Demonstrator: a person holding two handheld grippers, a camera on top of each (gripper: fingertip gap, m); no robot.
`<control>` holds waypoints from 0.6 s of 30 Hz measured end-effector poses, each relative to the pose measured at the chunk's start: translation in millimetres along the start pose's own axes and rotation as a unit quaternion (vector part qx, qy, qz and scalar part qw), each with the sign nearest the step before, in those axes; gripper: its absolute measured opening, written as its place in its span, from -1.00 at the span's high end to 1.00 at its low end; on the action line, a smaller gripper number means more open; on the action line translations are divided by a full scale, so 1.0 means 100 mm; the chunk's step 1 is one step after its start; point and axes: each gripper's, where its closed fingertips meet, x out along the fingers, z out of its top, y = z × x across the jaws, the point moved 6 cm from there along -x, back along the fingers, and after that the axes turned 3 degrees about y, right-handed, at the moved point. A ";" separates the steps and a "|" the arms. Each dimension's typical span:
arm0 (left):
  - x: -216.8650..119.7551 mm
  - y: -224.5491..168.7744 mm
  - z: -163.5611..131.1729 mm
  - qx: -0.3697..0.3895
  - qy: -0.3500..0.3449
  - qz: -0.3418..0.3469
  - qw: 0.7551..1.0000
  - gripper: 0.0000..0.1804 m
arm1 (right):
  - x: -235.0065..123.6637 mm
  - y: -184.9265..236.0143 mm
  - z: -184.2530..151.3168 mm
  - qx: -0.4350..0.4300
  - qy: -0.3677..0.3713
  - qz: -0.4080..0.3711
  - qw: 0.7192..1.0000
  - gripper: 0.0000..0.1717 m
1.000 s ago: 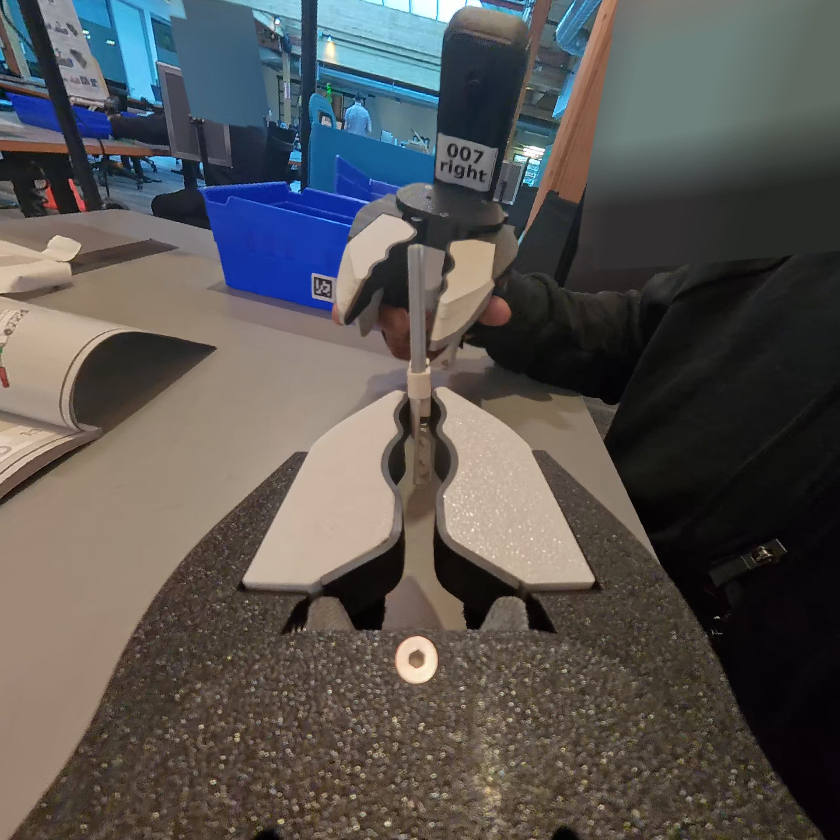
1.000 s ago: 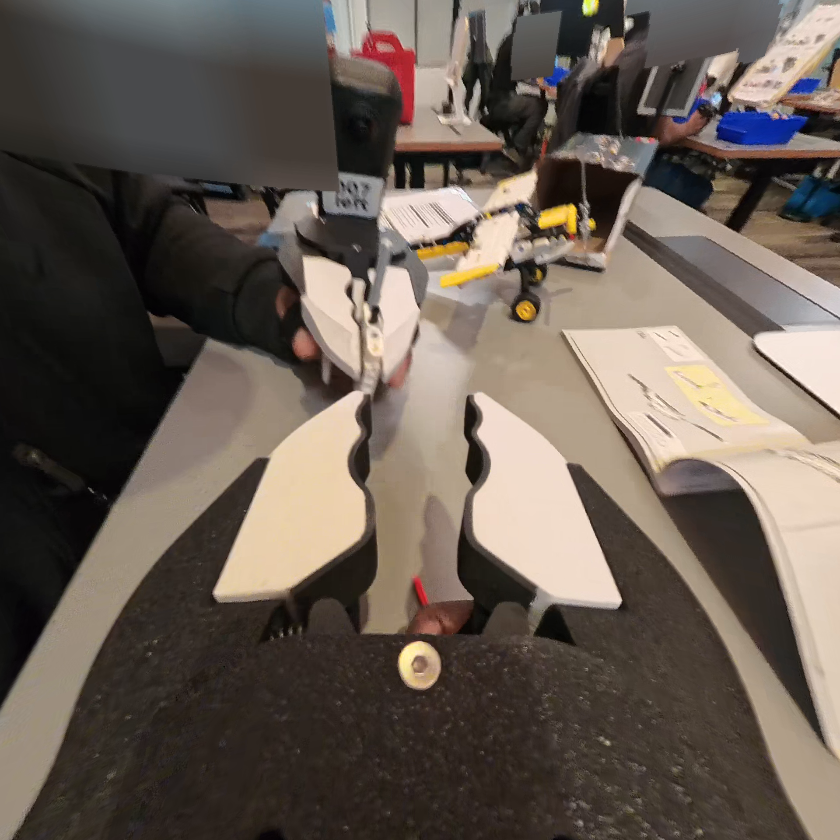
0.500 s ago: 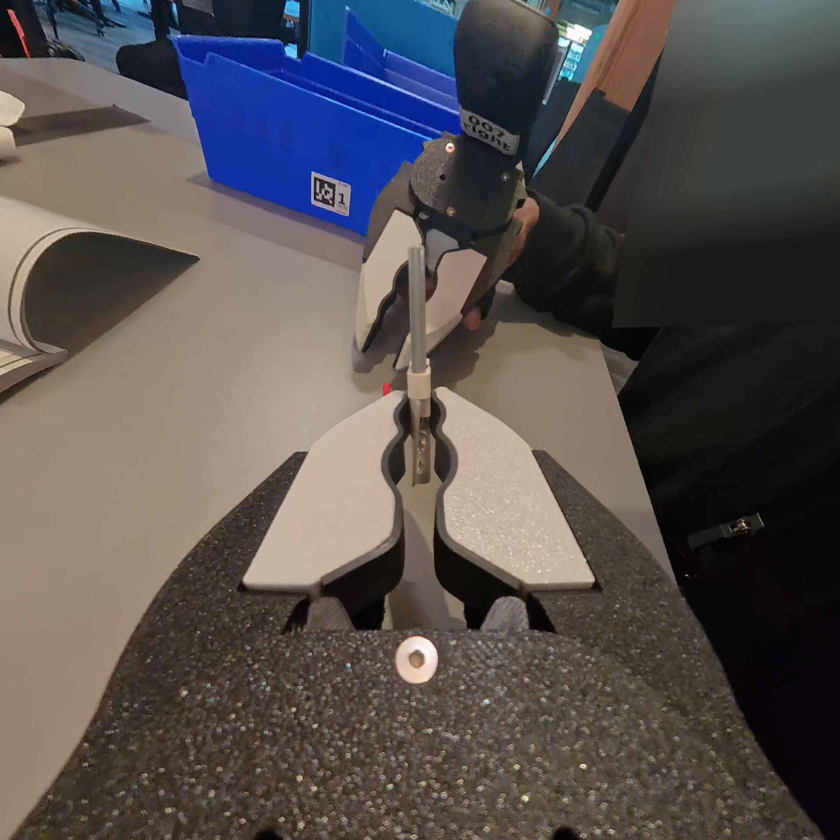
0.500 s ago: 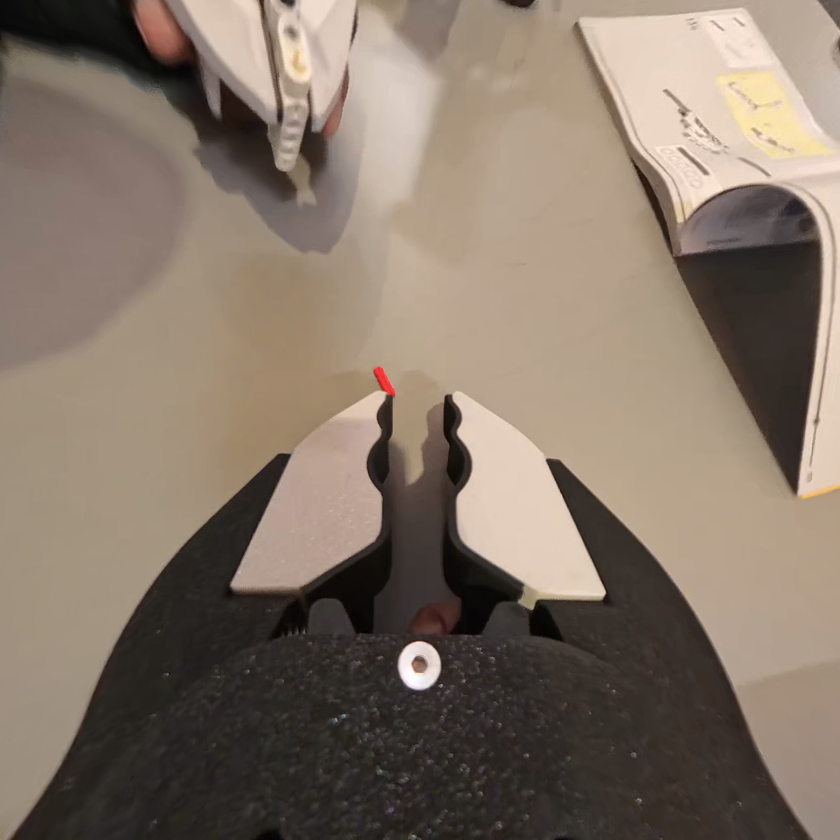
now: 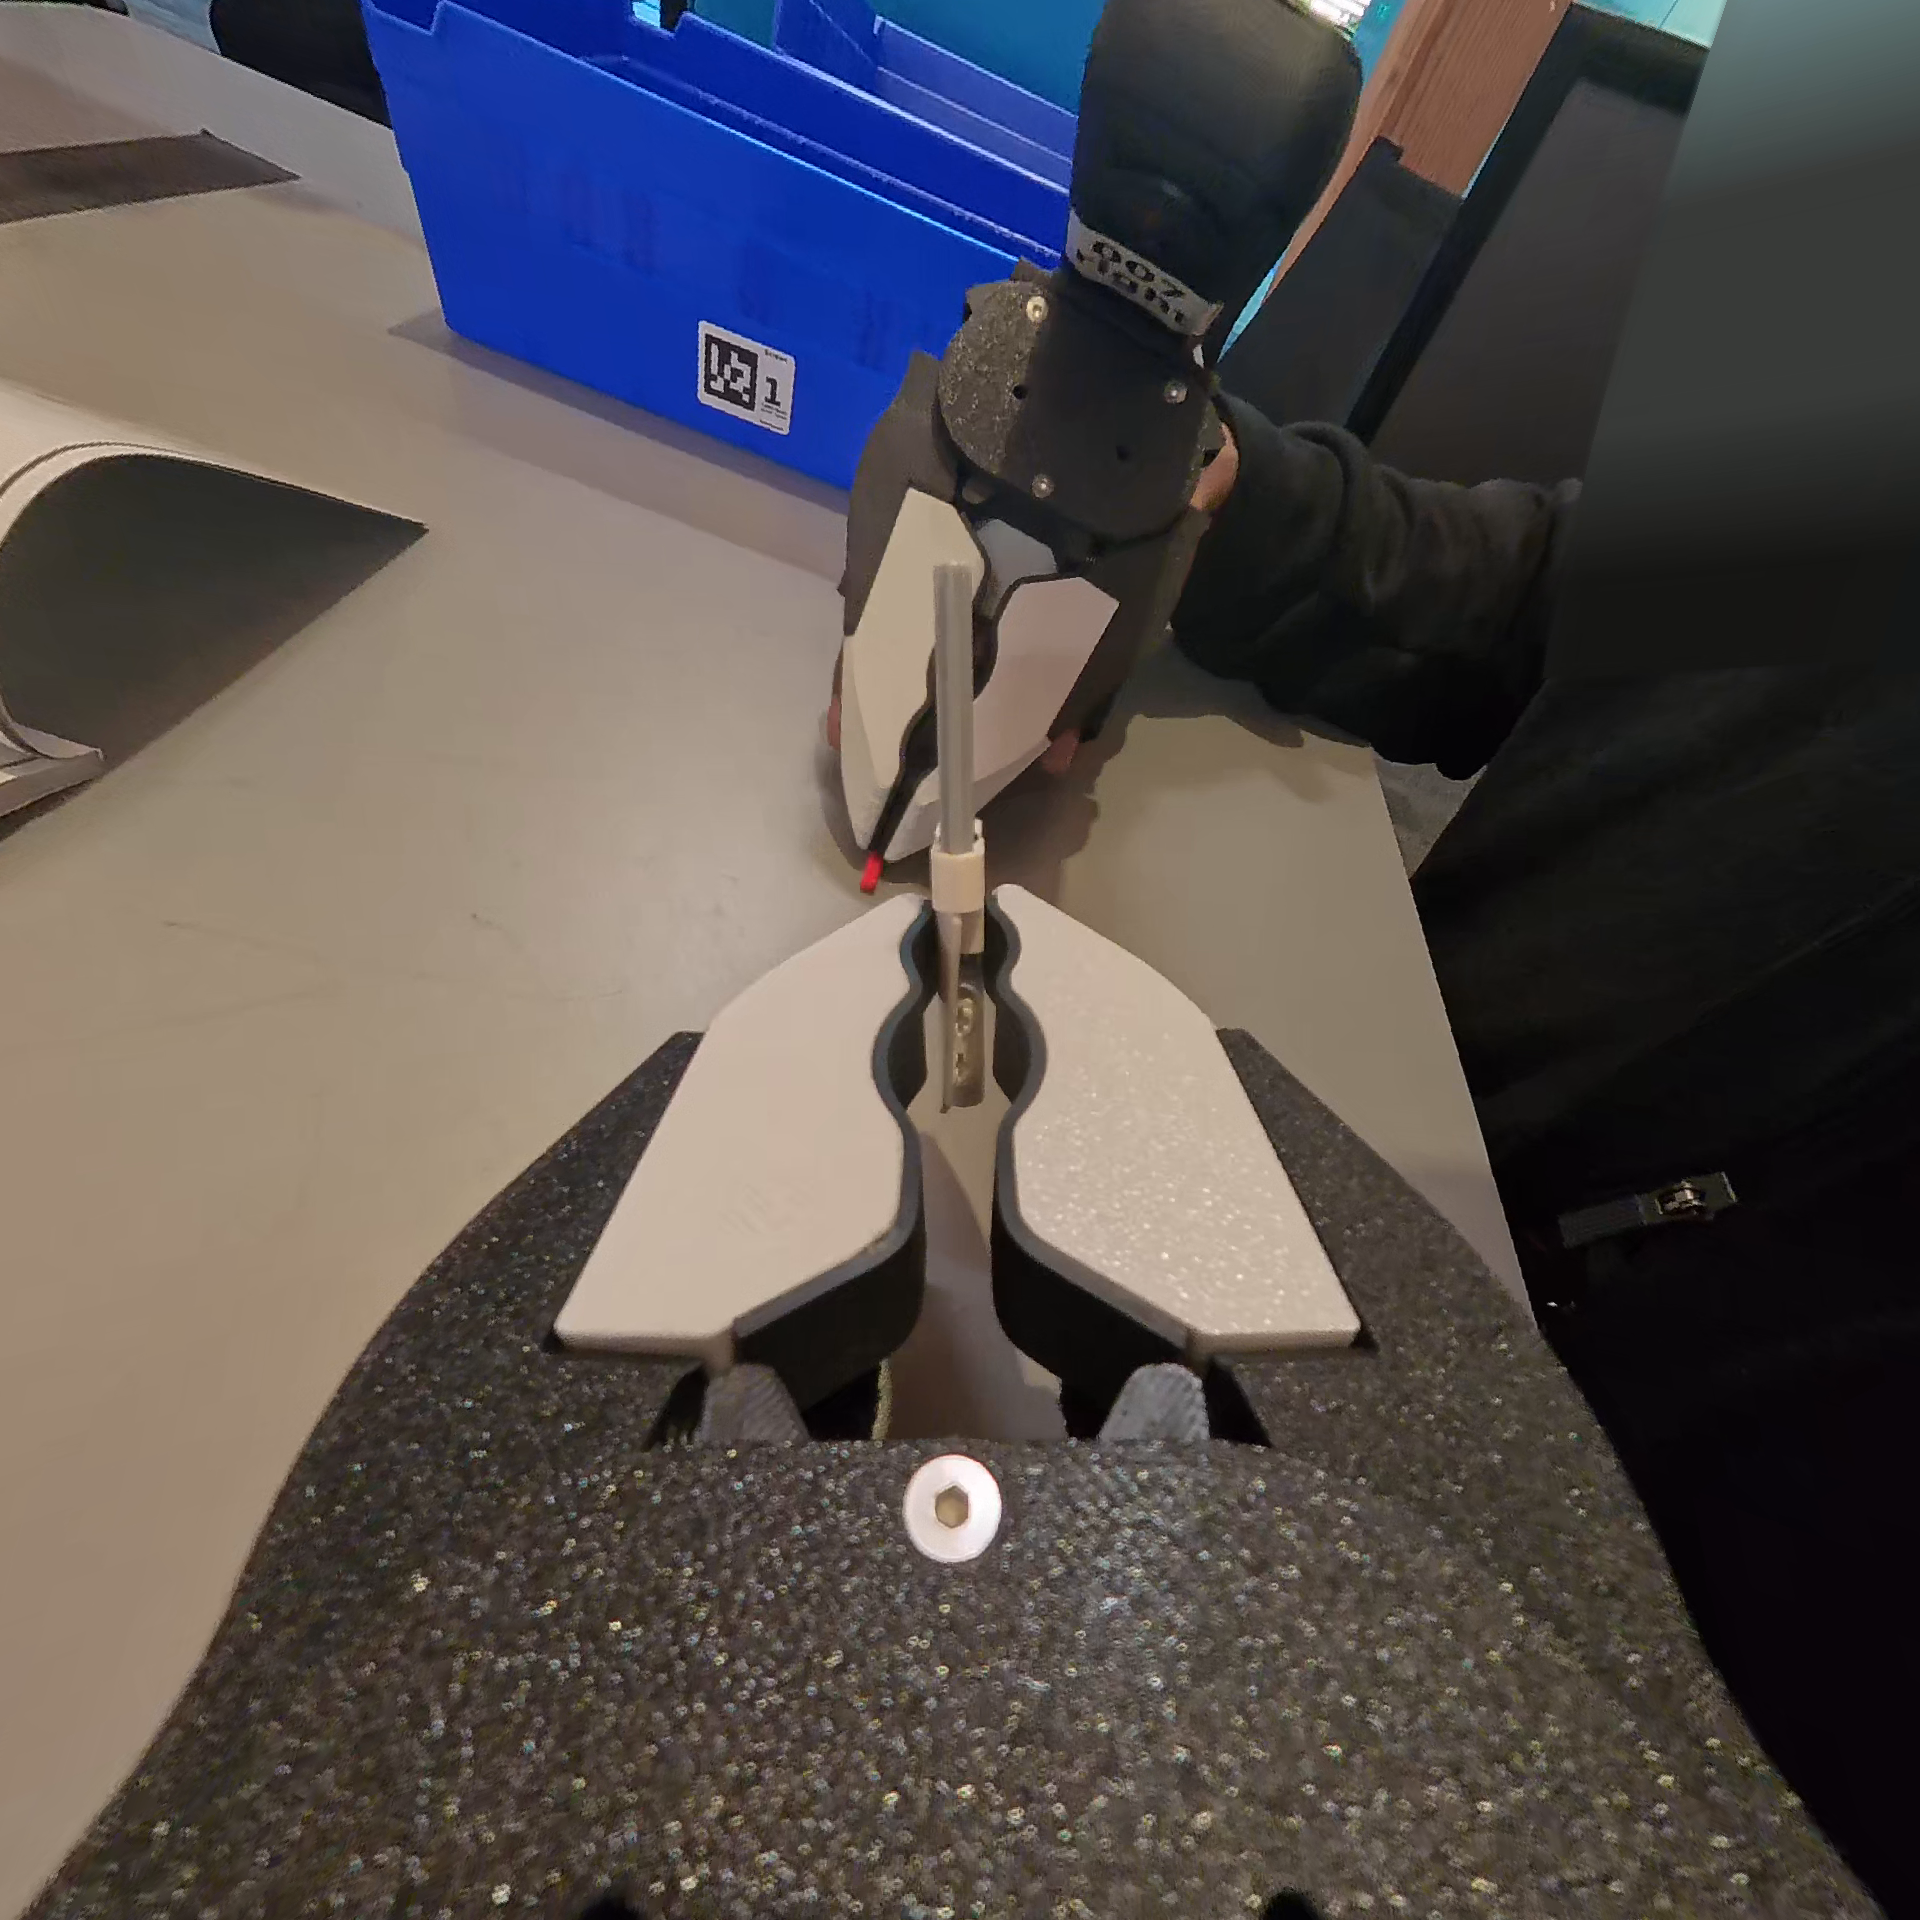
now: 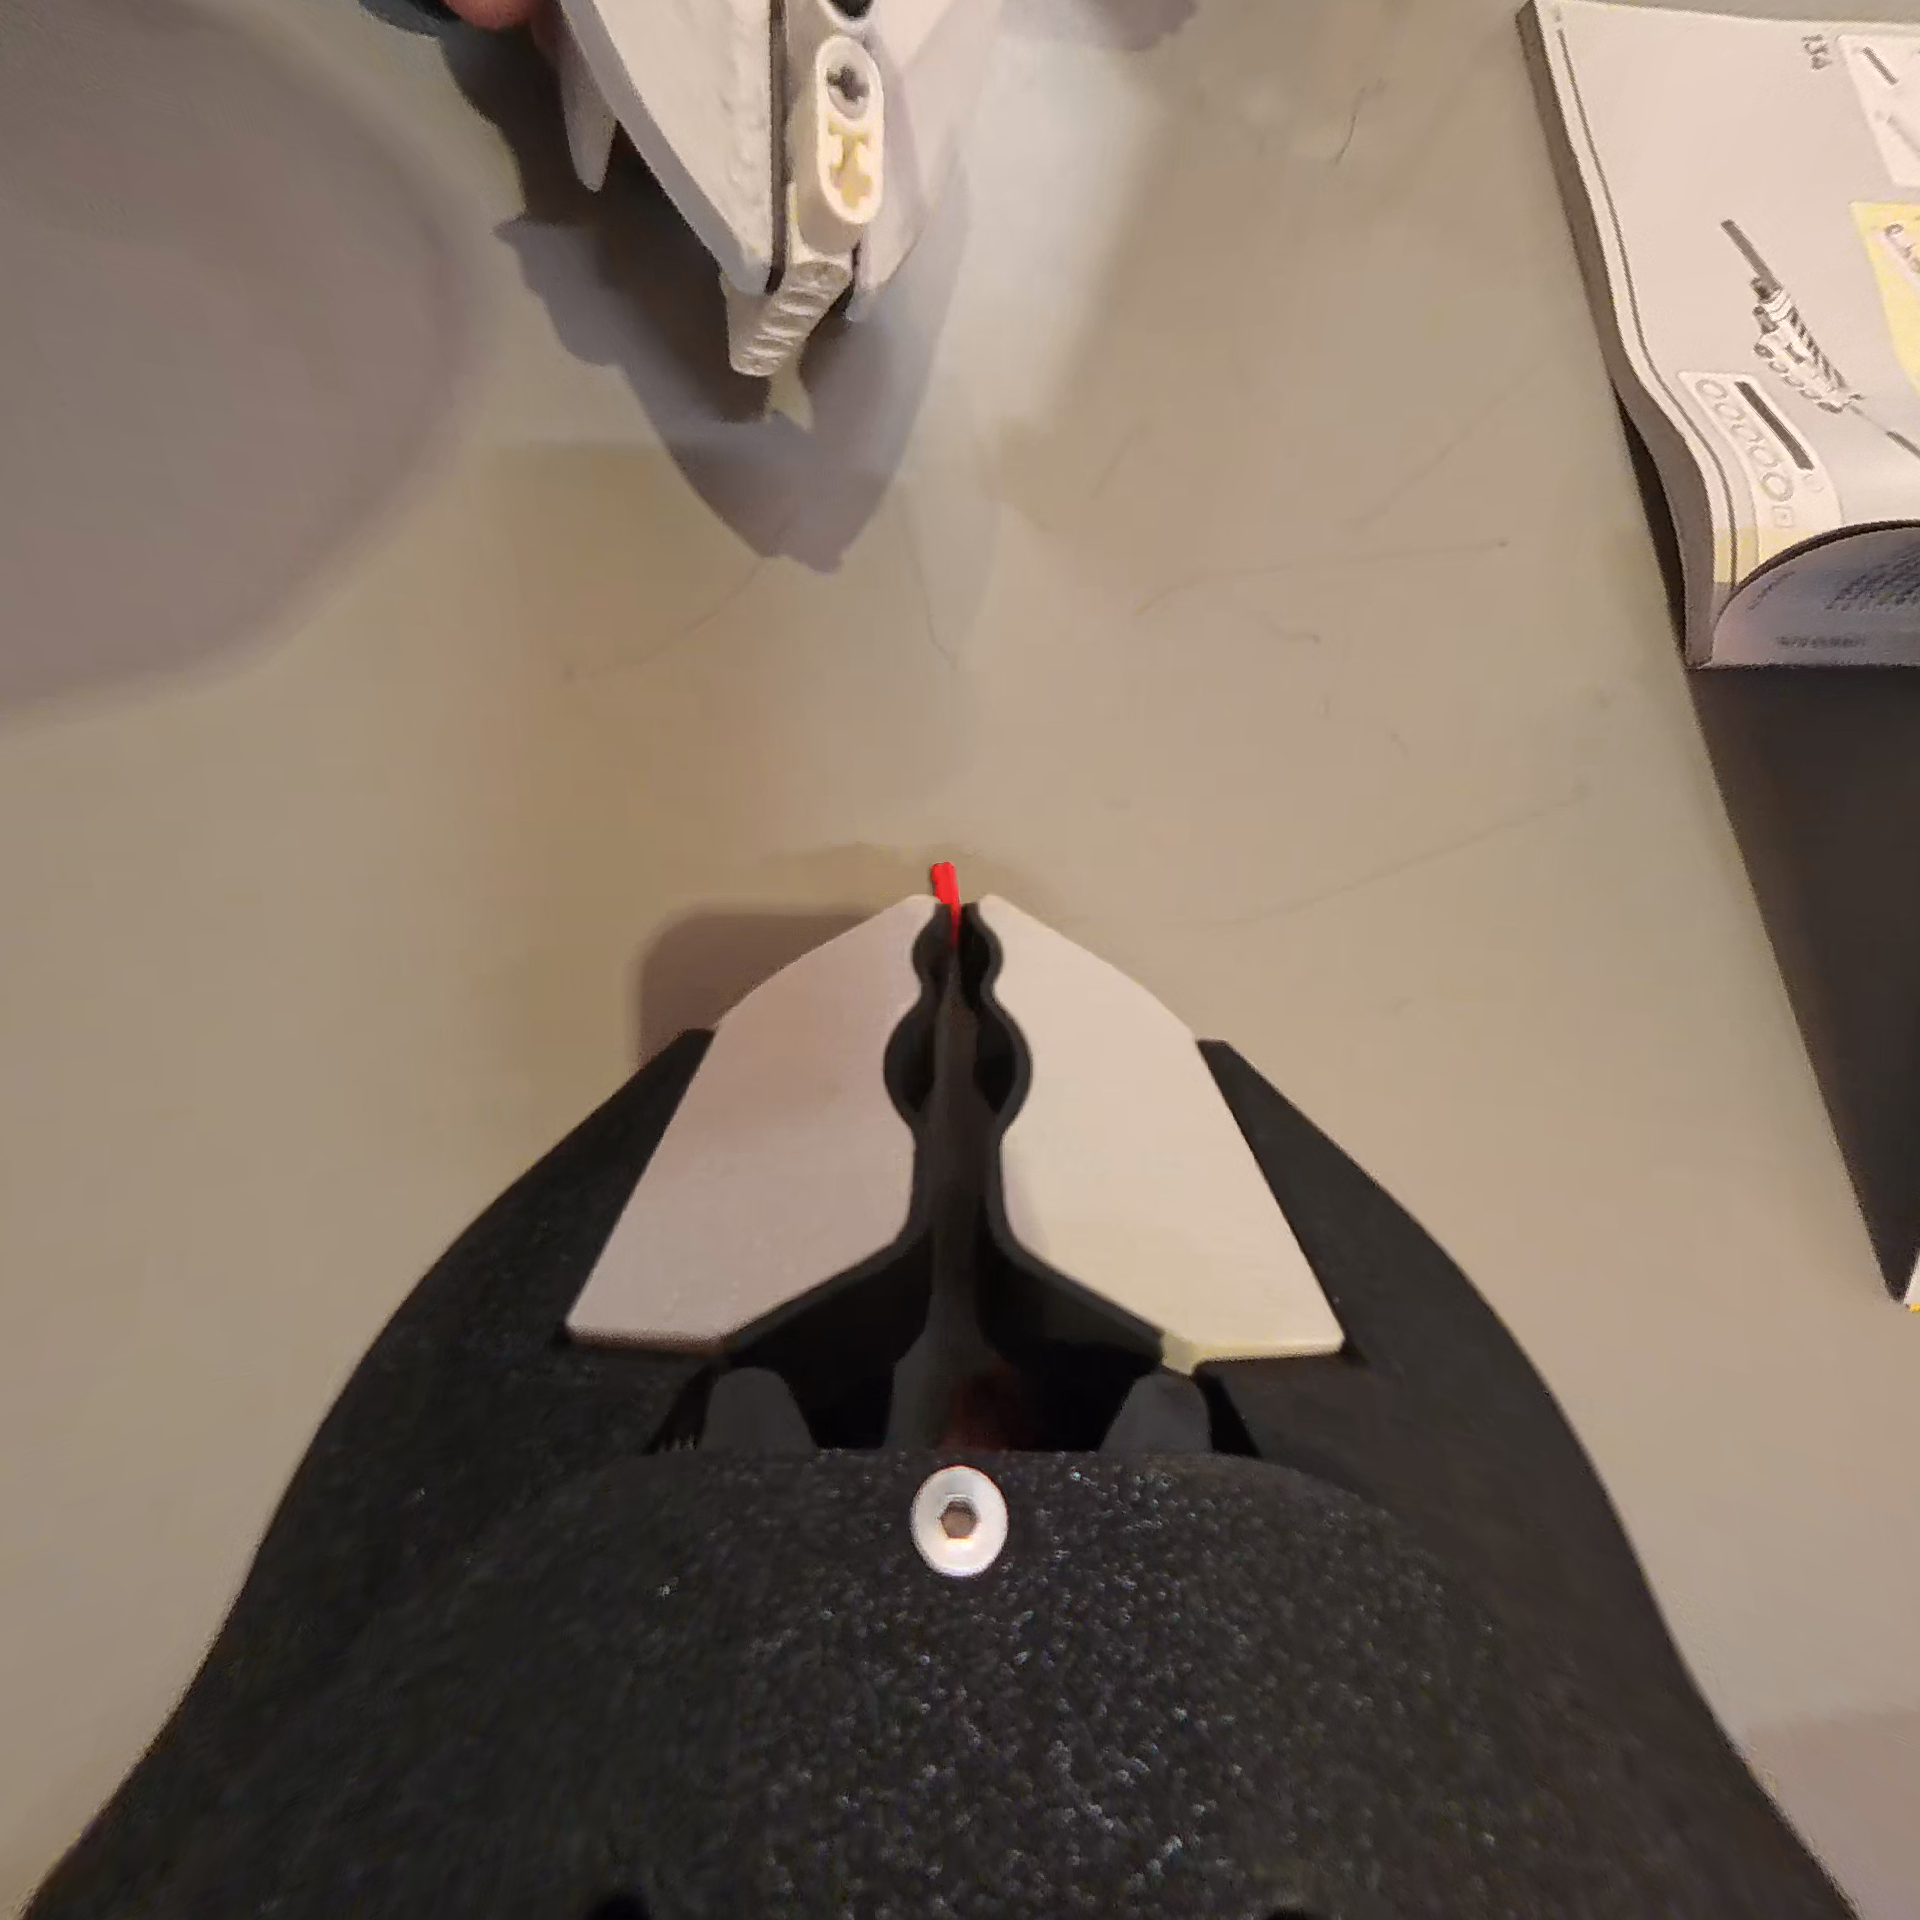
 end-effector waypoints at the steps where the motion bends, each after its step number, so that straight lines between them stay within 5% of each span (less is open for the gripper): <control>1: 0.00 0.00 0.00 -0.001 -0.001 0.000 1.000 0.92 | 0.00 0.00 0.00 0.000 0.000 -0.003 1.000 0.99; 18: -0.08 0.10 0.06 -0.049 -0.039 -0.014 0.998 0.92 | -0.02 -0.03 0.04 0.008 -0.024 -0.013 1.000 1.00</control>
